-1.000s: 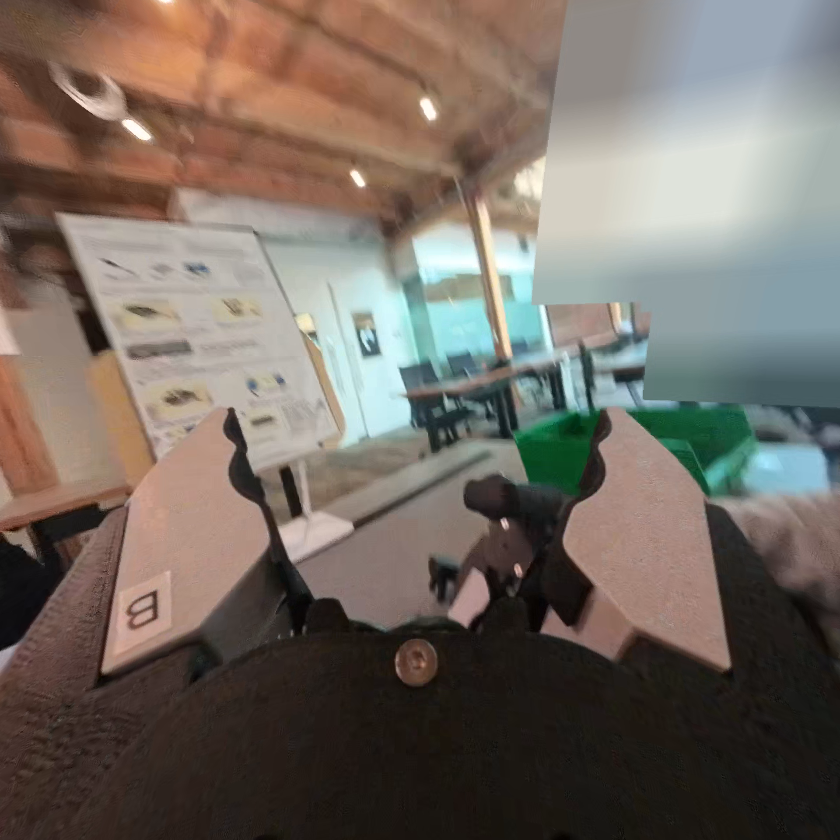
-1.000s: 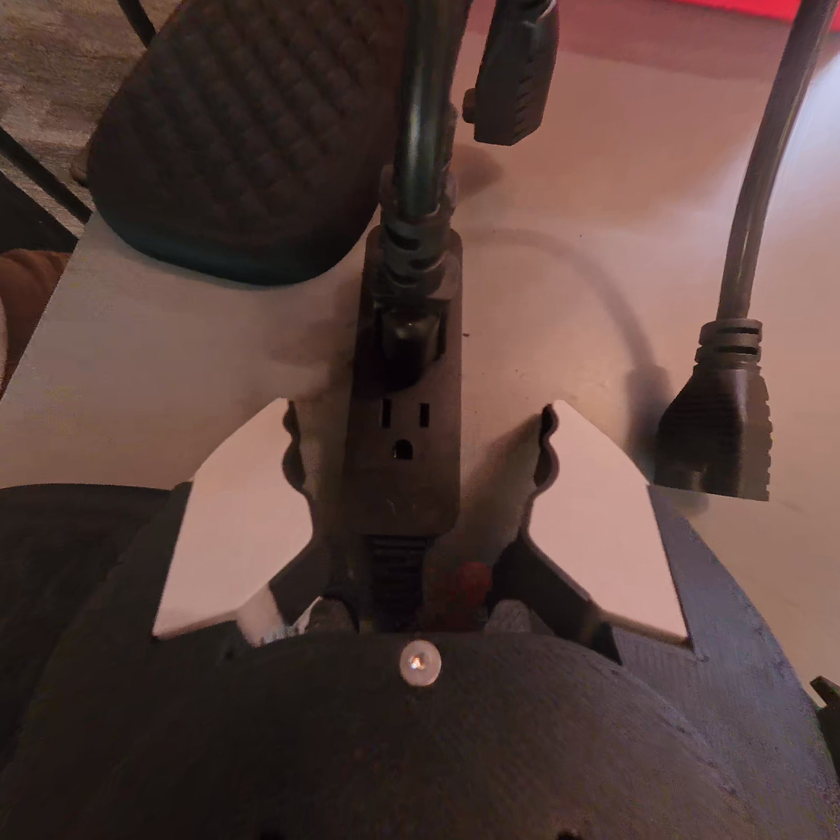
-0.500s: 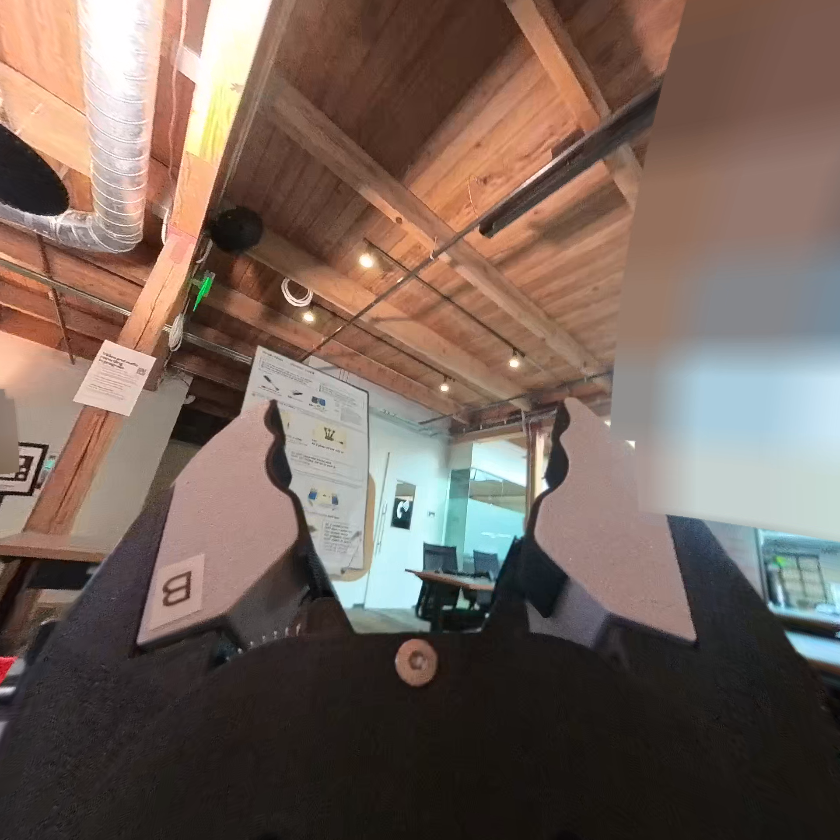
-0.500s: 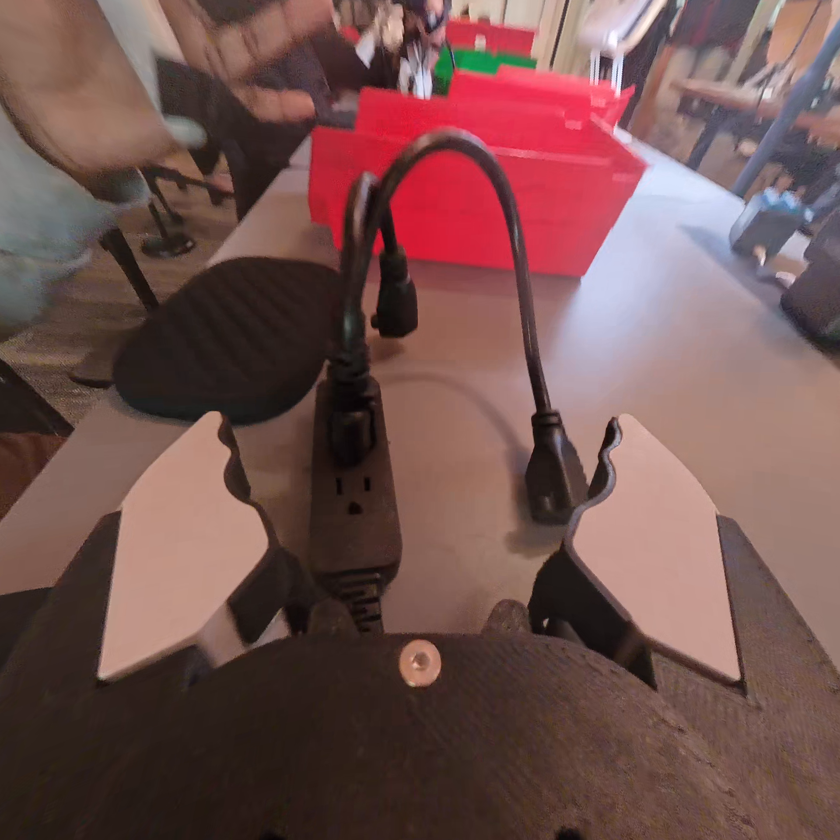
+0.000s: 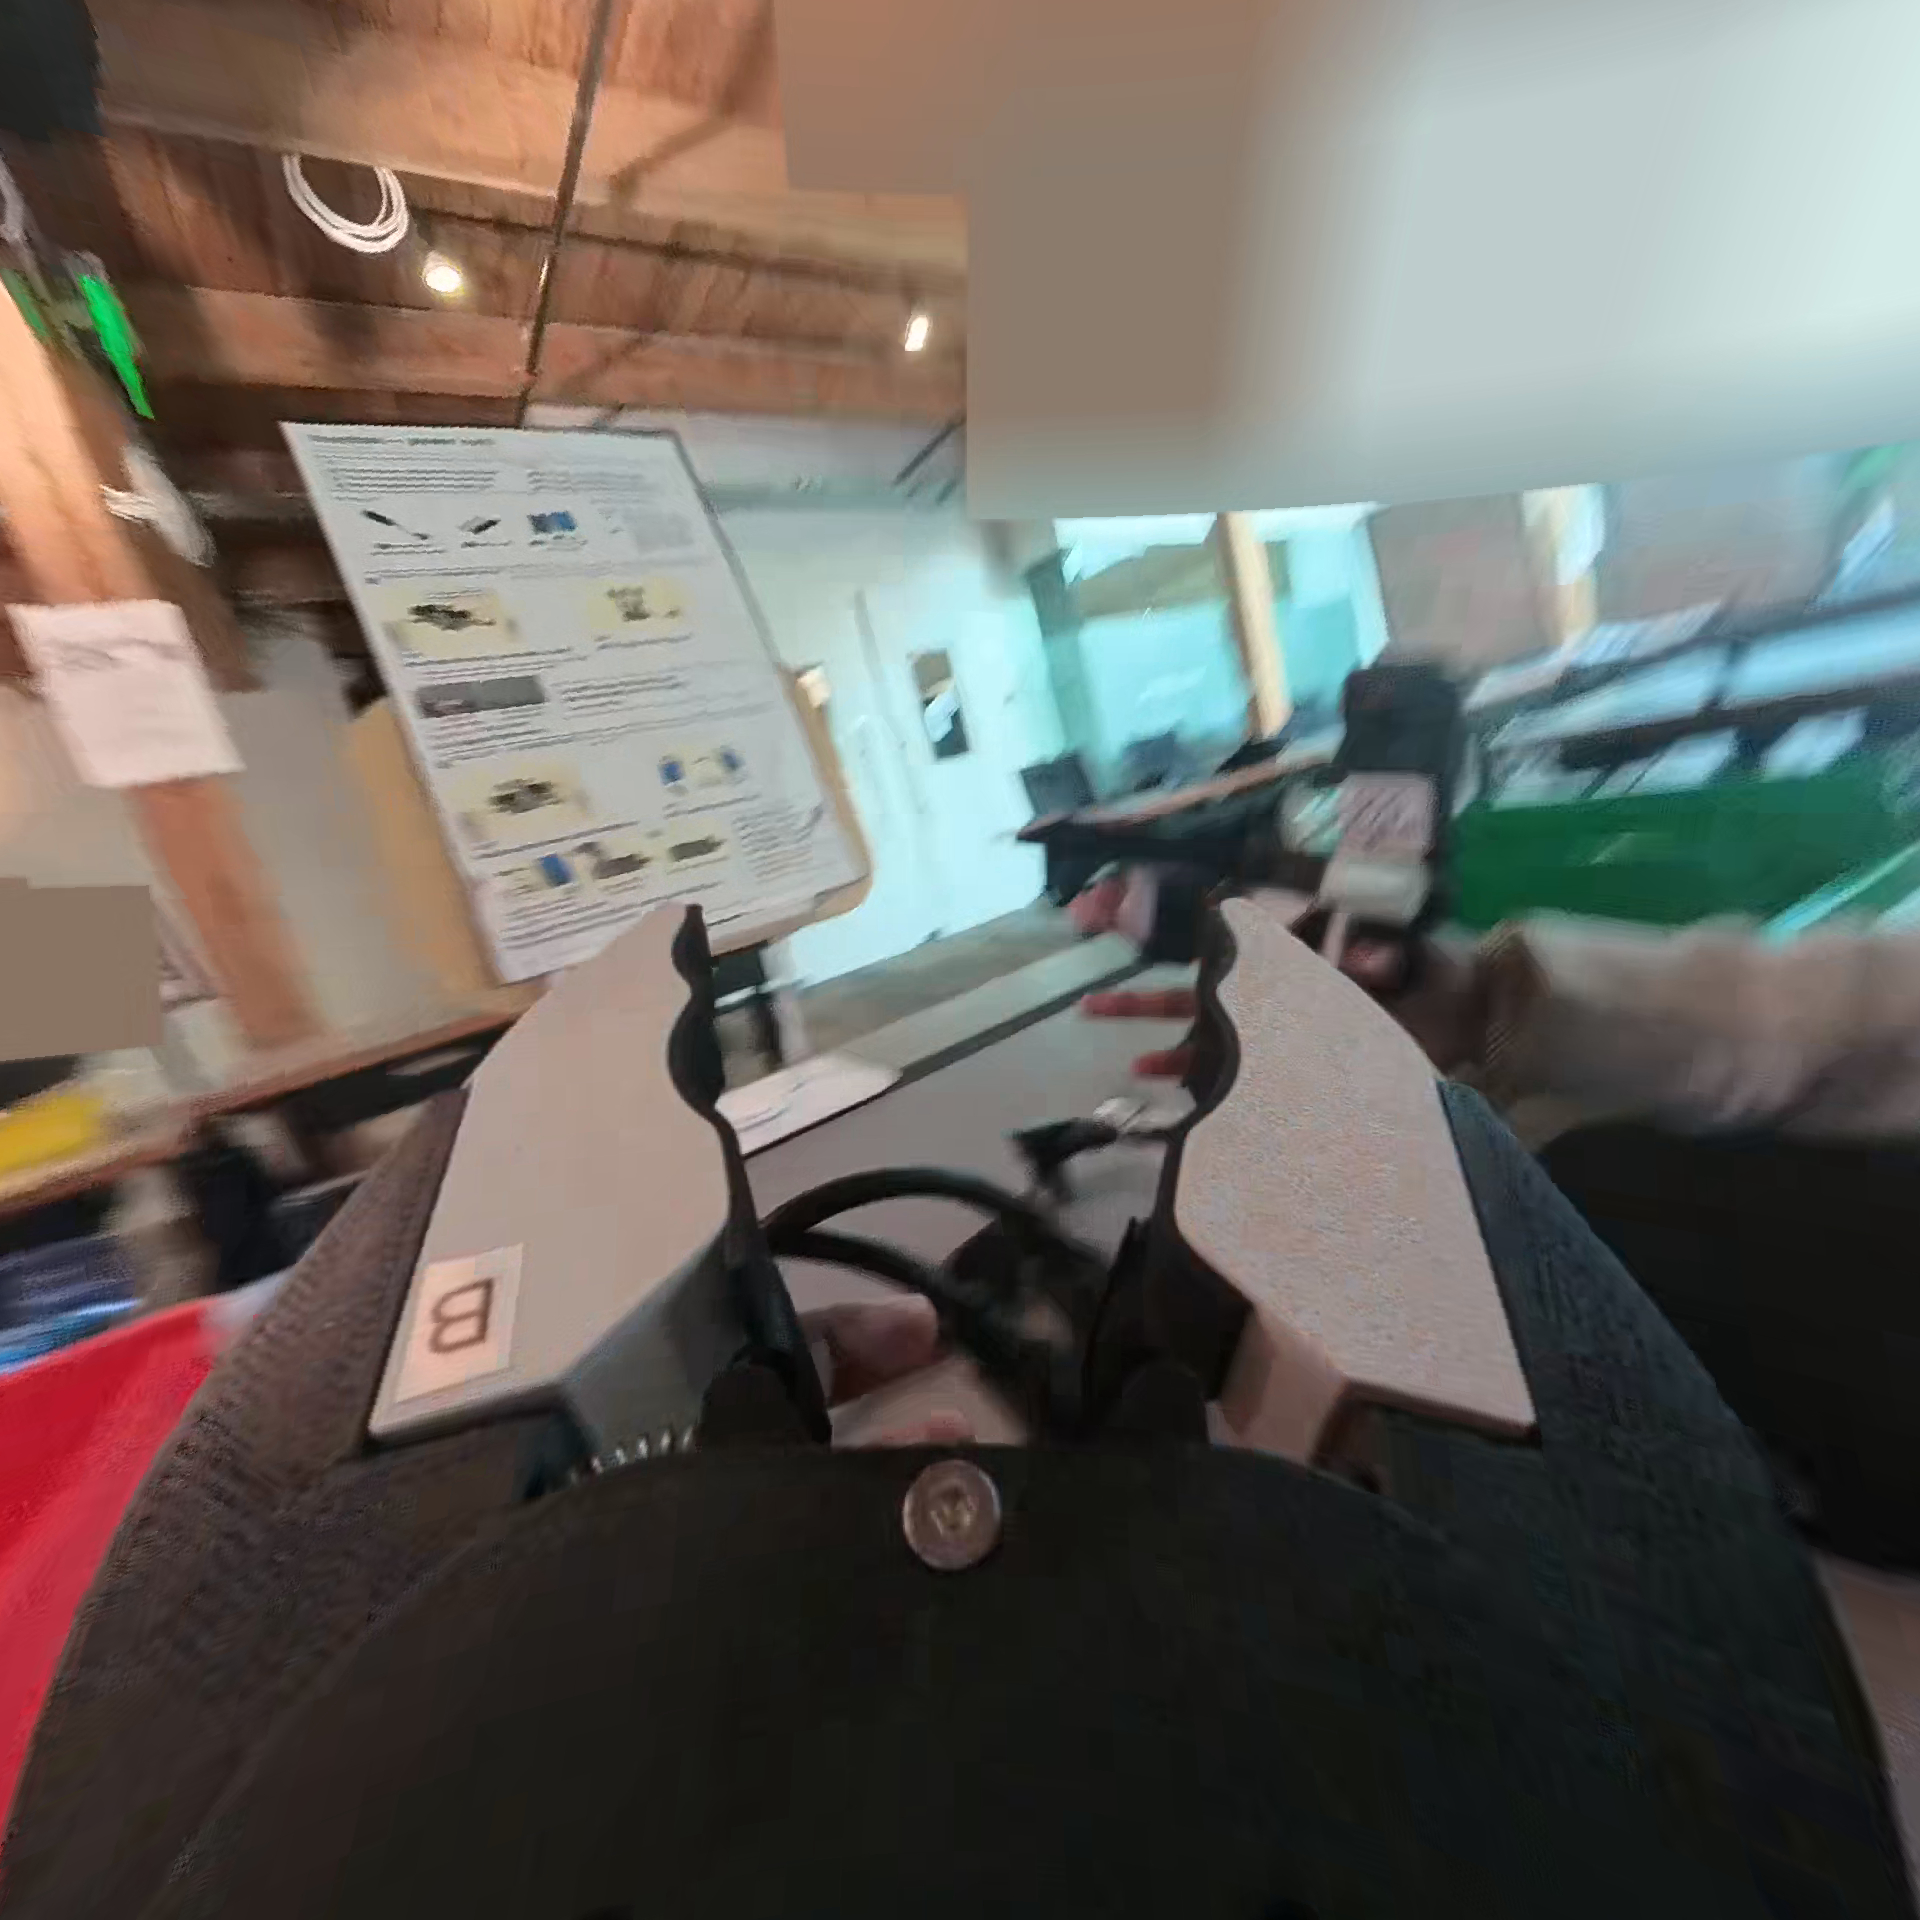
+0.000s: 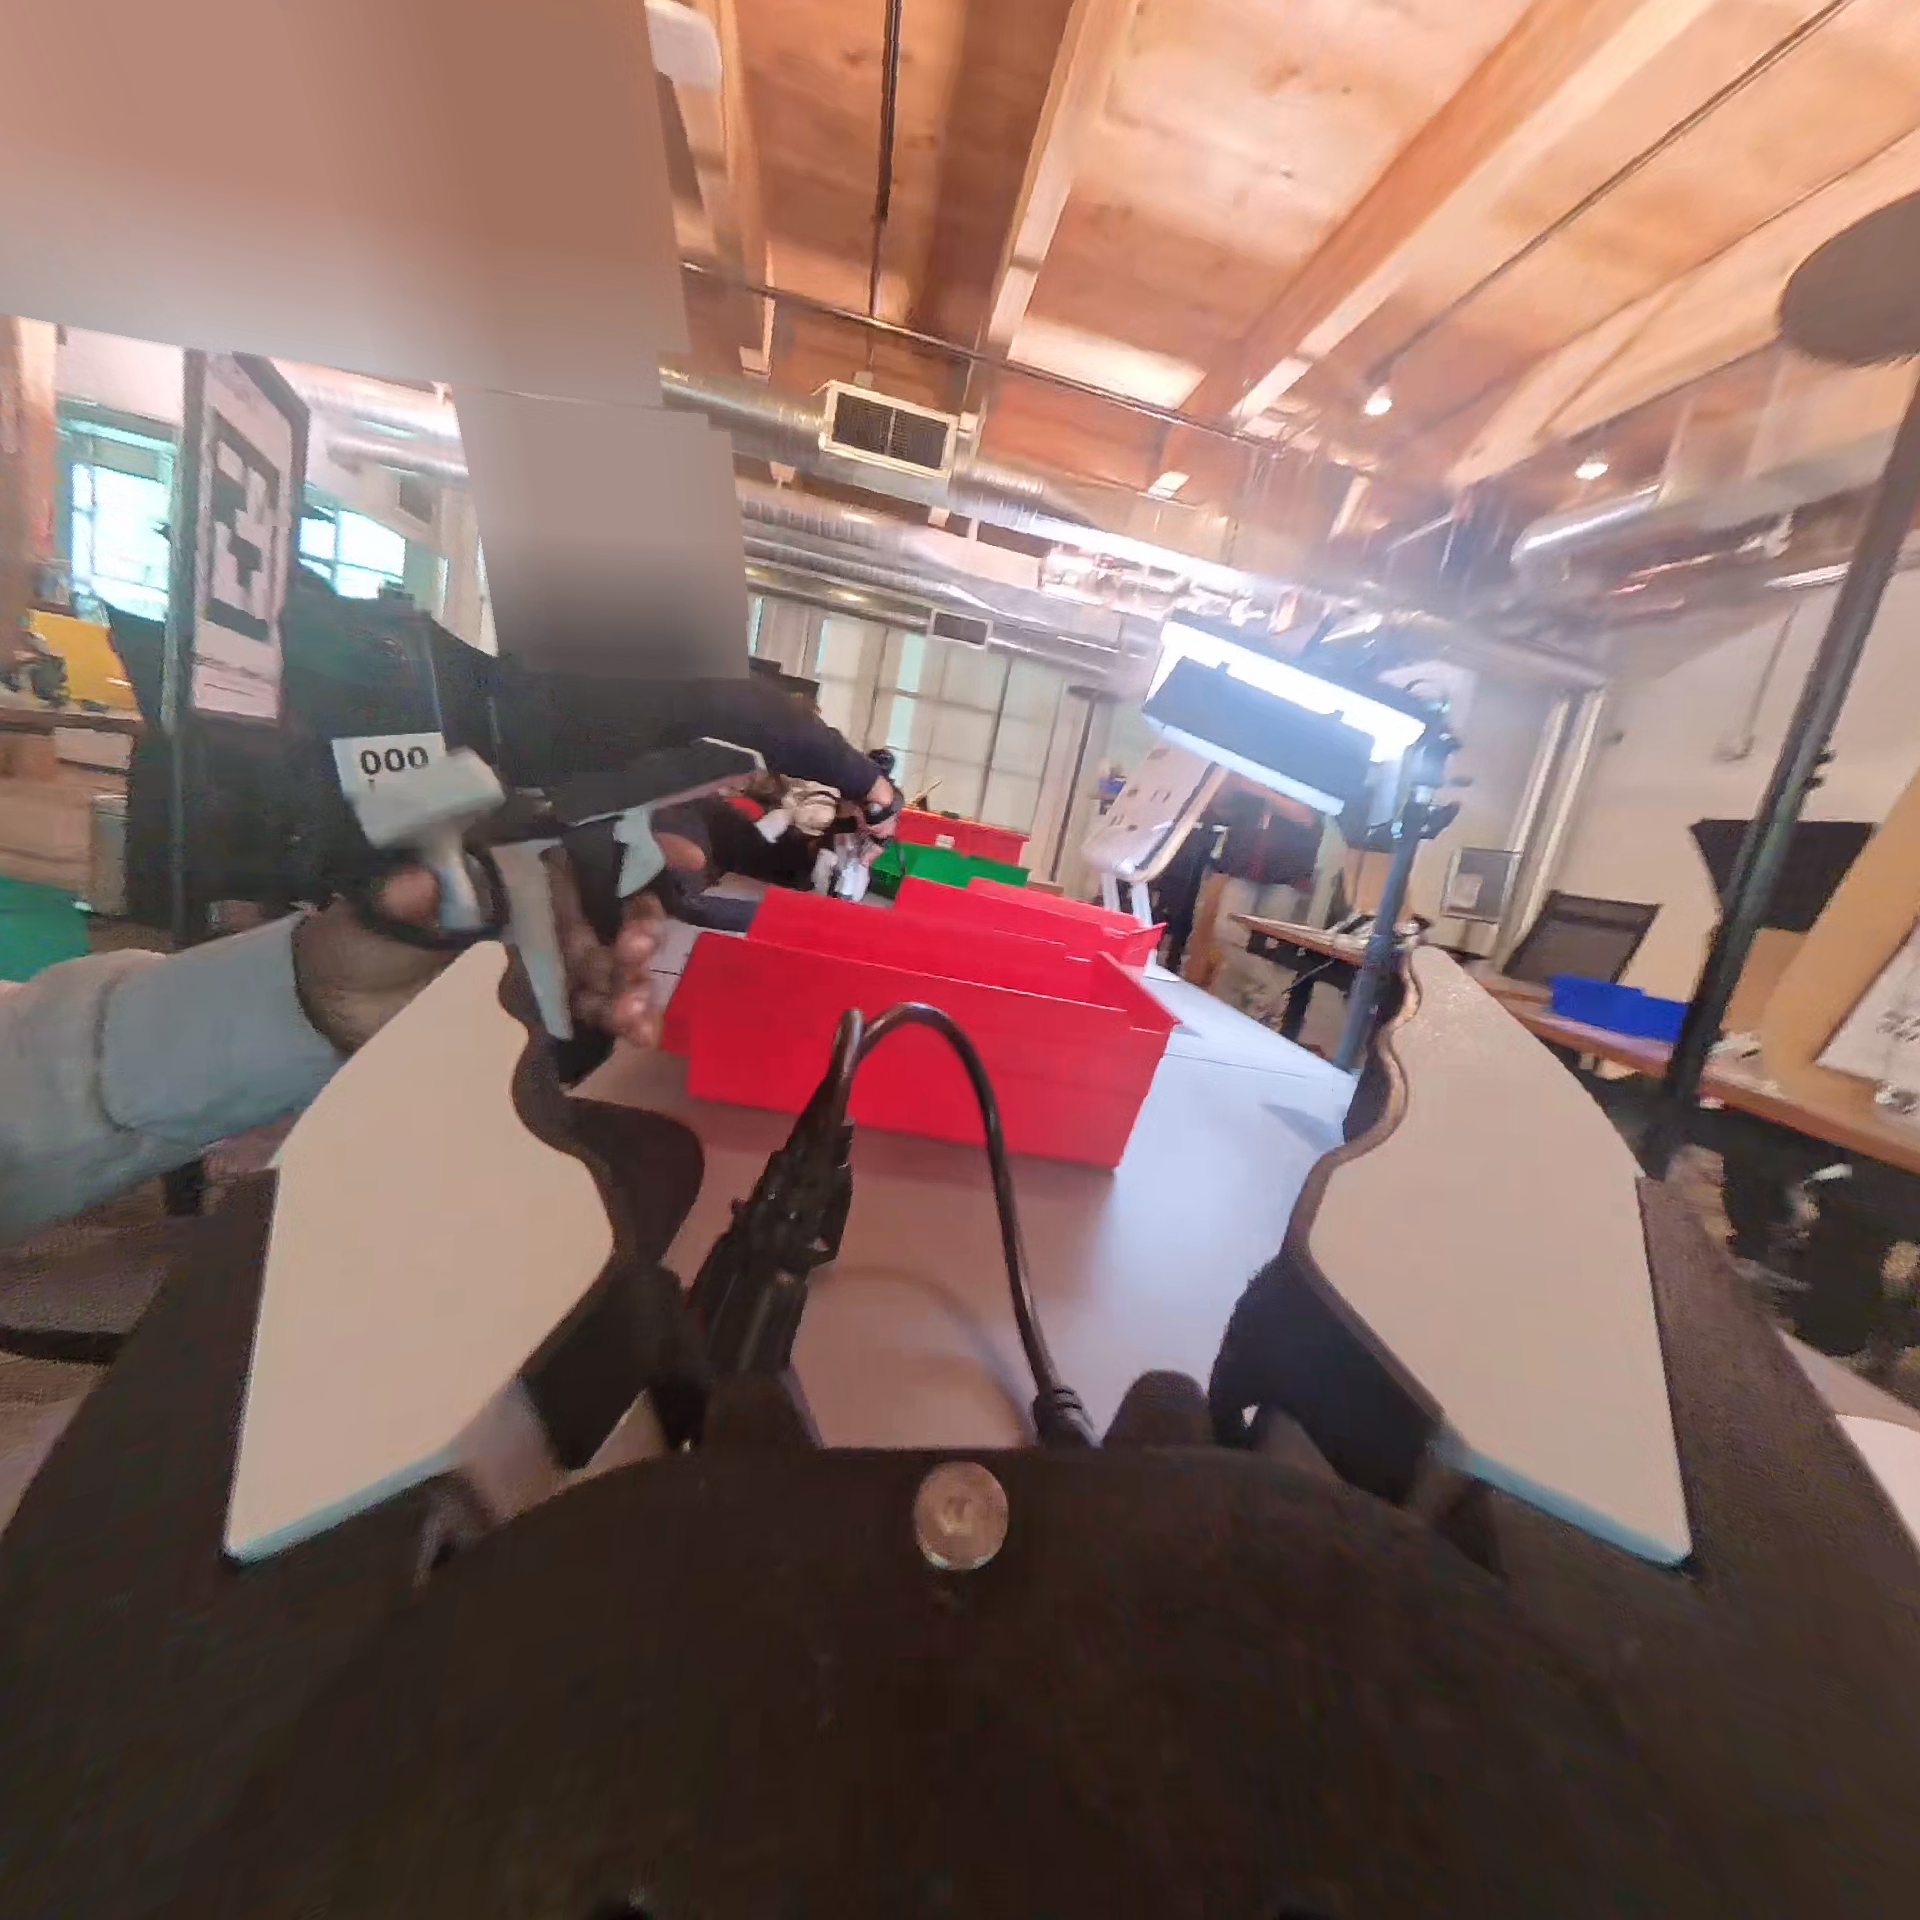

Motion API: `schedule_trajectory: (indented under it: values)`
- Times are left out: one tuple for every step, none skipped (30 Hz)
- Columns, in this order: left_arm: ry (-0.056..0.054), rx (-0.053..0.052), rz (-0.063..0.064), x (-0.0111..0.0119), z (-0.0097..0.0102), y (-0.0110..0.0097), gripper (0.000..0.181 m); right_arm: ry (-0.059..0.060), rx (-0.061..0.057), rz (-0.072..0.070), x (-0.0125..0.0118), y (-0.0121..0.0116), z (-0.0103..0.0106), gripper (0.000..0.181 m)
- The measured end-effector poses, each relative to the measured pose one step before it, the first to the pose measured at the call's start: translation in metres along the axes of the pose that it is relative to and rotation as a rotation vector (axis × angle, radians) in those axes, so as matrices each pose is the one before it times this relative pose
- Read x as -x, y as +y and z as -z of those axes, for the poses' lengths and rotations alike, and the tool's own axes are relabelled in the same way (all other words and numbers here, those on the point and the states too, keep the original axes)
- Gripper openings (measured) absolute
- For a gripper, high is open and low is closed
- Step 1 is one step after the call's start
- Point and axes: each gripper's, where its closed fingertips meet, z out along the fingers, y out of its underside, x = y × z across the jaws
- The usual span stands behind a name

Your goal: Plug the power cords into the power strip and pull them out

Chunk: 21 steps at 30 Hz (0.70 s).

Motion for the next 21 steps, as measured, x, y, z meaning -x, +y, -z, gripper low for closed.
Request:
schedule_trajectory:
  values:
    - [0.0438,-0.0549,0.1165,-0.00165,0.00182,-0.00707,0.083,-0.0014,0.0253,0.0316,0.00024,0.00062,0.00155,0.139]
    - [0.059,-0.0328,0.1262,-0.00325,0.00185,-0.00464,0.073,-0.0865,0.0666,0.0434,0.01171,0.00471,0.00496,0.071]
    - [0.068,-0.0031,0.1116,-0.00463,0.00237,-0.00155,0.051,-0.1161,0.0637,0.0506,0.01568,0.00357,0.00476,0.0]
    - [0.0609,0.0242,0.0536,-0.00409,0.00318,0.00135,0.008,-0.0132,0.0241,0.0077,0.00256,-0.00113,0.00035,0.0]
    - [0.0275,0.0169,-0.0017,-0.00107,0.00209,0.00098,0.0,-0.0183,0.0214,0.0022,0.00292,-0.00142,-0.00007,0.0]
    - [-0.0201,0.0348,-0.0485,0.00252,0.0013,0.00452,0.0,-0.013,0.0096,0.0094,0.00227,-0.00174,-0.00051,0.0]
    - [-0.034,0.075,-0.0985,0.00368,0.0005,0.01014,0.0,-0.0014,0.0004,0.0168,0.00099,-0.00159,-0.00084,0.0]
    - [-0.0354,0.1212,-0.1032,0.00444,-0.00027,0.01617,0.001,0.0071,-0.0011,0.0126,-0.0005,-0.00029,-0.00119,0.002]
    - [-0.0143,0.1465,-0.0648,0.0022,-0.00178,0.02027,0.004,0.0097,-0.0022,-0.0025,-0.00104,0.00102,-0.00187,0.014]
    - [0.0356,0.1447,-0.0112,-0.00425,-0.00358,0.02115,0.021,0.0145,0.001,-0.0256,-0.0023,0.00262,-0.00245,0.037]
    - [0.0765,0.1194,0.0313,-0.00979,-0.00506,0.01828,0.048,0.0152,0.0043,-0.0463,-0.0028,0.00397,-0.00305,0.062]
    - [0.0687,0.0801,0.0504,-0.00831,-0.00636,0.0124,0.067,0.0099,0.0038,-0.0527,-0.00233,0.00411,-0.00332,0.084]
    - [0.0448,0.0452,0.0454,-0.00432,-0.00744,0.00708,0.086,0.0074,0.0085,-0.0475,-0.00178,0.00415,-0.00322,0.101]
    - [0.0205,0.0223,0.0268,-0.00008,-0.00775,0.00299,0.101,0.0057,0.0121,-0.0308,-0.001,0.0038,-0.00283,0.11]
    - [0.0121,0.0082,0.0064,0.00233,-0.00764,0.00143,0.103,0.0023,0.0155,-0.0085,0.00001,0.00361,-0.00241,0.113]
    - [-0.0032,0.0025,0.0026,0.00529,-0.0076,0.00126,0.104,-0.0036,0.0264,0.0078,0.00113,0.00446,-0.00216,0.111]
    - [-0.0056,0.0212,0.0153,0.00635,-0.00703,0.00361,0.103,-0.0071,0.0429,0.012,0.00168,0.00684,-0.00217,0.105]
    - [0.0191,0.0607,0.0531,0.00338,-0.00587,0.00645,0.101,-0.0163,0.0679,0.0064,0.00272,0.01095,-0.00272,0.093]
    - [0.0443,0.0655,0.0564,0.00093,-0.00517,0.00524,0.096,-0.0338,0.087,-0.0034,0.0053,0.01485,-0.00406,0.087]
    - [0.0399,0.0554,0.0388,0.00131,-0.00492,0.00409,0.094,-0.041,0.1,-0.007,0.00625,0.01769,-0.00502,0.081]
    - [0.0155,0.0501,0.0169,0.00361,-0.00469,0.0043,0.091,-0.0364,0.1019,0.0006,0.00525,0.01802,-0.00544,0.065]
